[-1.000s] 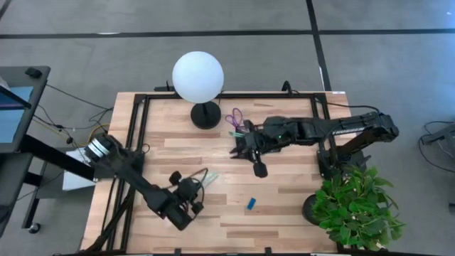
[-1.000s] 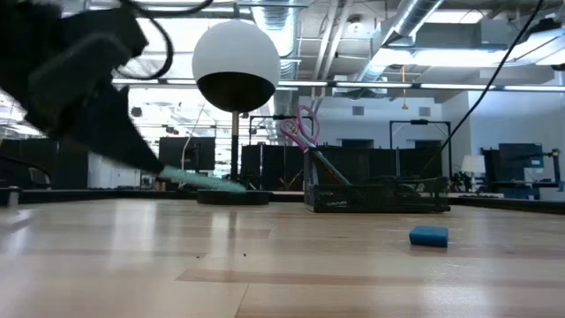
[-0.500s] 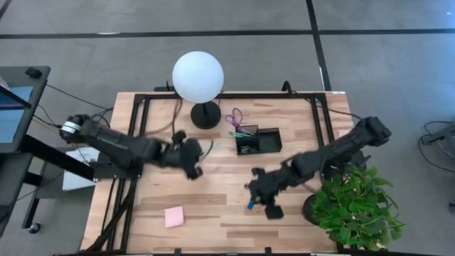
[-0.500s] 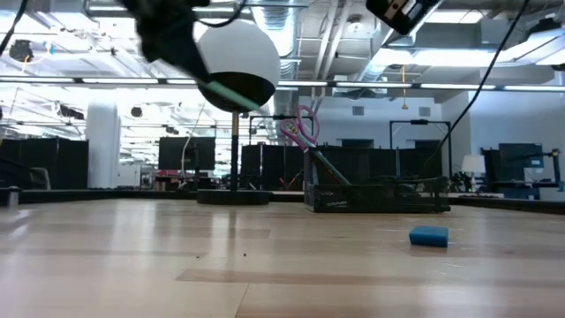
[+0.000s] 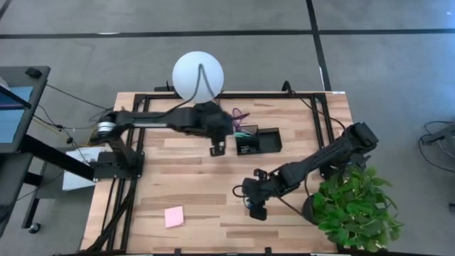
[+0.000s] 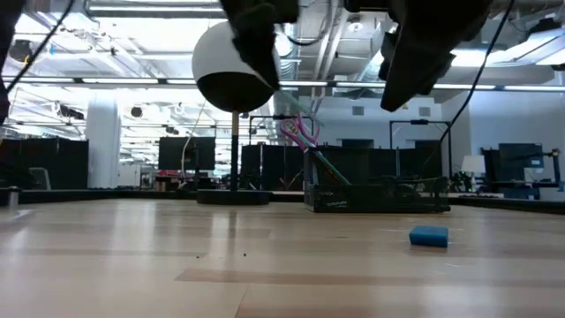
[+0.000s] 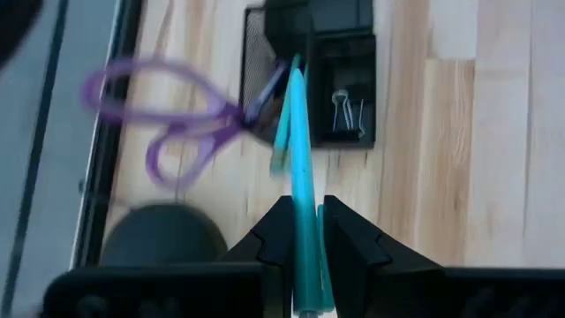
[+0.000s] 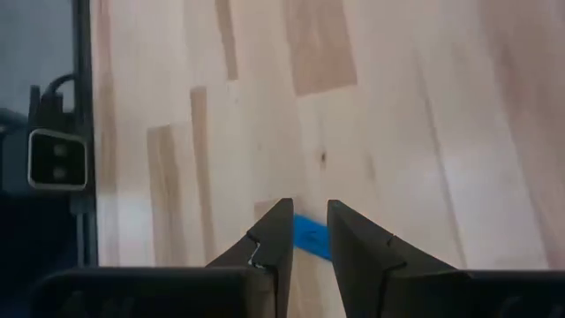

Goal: Pick and place office supplies into organizer
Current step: Put the light blue pen into the black desk organizer

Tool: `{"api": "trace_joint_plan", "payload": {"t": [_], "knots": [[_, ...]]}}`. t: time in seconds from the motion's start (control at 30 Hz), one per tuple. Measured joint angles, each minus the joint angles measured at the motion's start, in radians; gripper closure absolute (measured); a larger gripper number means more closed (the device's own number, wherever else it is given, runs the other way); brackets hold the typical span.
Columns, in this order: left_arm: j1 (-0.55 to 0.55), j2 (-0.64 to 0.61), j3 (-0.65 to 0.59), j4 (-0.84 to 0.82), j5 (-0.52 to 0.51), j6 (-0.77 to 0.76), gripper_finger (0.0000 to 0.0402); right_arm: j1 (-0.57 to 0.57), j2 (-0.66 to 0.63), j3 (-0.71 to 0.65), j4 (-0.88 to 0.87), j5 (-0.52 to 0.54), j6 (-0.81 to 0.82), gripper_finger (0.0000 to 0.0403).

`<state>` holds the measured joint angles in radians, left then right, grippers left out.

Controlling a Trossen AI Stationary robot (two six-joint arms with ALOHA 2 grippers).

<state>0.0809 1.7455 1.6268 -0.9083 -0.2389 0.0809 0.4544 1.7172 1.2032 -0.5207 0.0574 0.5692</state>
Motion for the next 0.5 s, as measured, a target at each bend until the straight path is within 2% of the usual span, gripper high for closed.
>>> {"api": "trace_joint_plan", "payload": {"t": [0.17, 0.5], "knots": [[0.042, 0.155, 0.159, -0.023, 0.049, 0.116, 0.0371, 0.017, -0.009, 0.001, 0.027, 0.112, 0.003, 0.0337], [0.108, 0.369, 0.372, -0.215, 0.079, 0.16, 0.0371, 0.009, -0.065, 0.001, 0.015, 0.188, -0.039, 0.0337]]}}
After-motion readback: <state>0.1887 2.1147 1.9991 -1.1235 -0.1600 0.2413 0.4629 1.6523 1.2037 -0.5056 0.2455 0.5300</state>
